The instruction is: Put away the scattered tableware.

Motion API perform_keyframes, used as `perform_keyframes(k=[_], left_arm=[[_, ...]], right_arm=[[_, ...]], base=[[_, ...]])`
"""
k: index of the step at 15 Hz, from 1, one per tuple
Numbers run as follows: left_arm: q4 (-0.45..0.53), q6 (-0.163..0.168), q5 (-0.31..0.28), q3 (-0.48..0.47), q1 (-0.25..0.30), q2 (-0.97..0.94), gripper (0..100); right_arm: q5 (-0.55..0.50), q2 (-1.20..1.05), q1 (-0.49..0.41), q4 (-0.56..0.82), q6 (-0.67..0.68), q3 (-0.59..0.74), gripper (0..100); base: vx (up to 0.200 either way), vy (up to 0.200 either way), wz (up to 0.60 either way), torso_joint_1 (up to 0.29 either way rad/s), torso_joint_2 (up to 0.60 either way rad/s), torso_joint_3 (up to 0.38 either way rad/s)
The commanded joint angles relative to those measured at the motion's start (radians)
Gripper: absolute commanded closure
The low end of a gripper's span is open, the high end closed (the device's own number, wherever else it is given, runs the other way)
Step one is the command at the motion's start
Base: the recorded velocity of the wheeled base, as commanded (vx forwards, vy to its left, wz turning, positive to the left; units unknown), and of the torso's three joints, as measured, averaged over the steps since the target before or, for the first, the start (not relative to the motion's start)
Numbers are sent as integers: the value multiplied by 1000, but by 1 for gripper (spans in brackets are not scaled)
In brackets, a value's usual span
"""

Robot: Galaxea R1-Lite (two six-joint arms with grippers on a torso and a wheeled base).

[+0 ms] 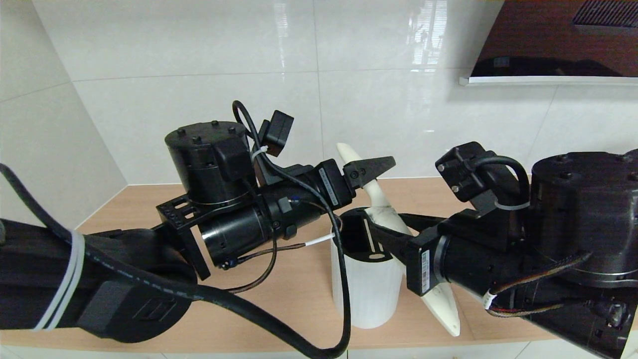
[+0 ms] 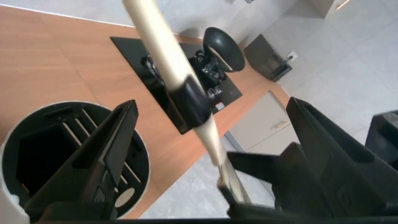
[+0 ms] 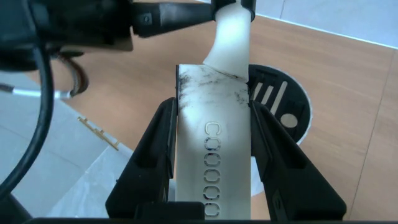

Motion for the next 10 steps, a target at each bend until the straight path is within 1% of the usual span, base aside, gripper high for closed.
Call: perform_keyframes(k=[1,7,8,10], left_arm=[[0,0,0,-5,0,14,0],[0,0,14,-16,0,24,0],[0,0,14,-16,0,27,100],[0,0,11,-16,0,27,100]], right_arm=[[1,-2,8,-1,0,9,100],[1,-8,9,-1,0,12,100],[1,-8,9,-1,0,12,100],[1,-9,9,-1,-2,14,100]], base=[[0,0,0,0,0,0],[0,0,0,0,0,0],[0,0,0,0,0,0],[0,0,0,0,0,0]])
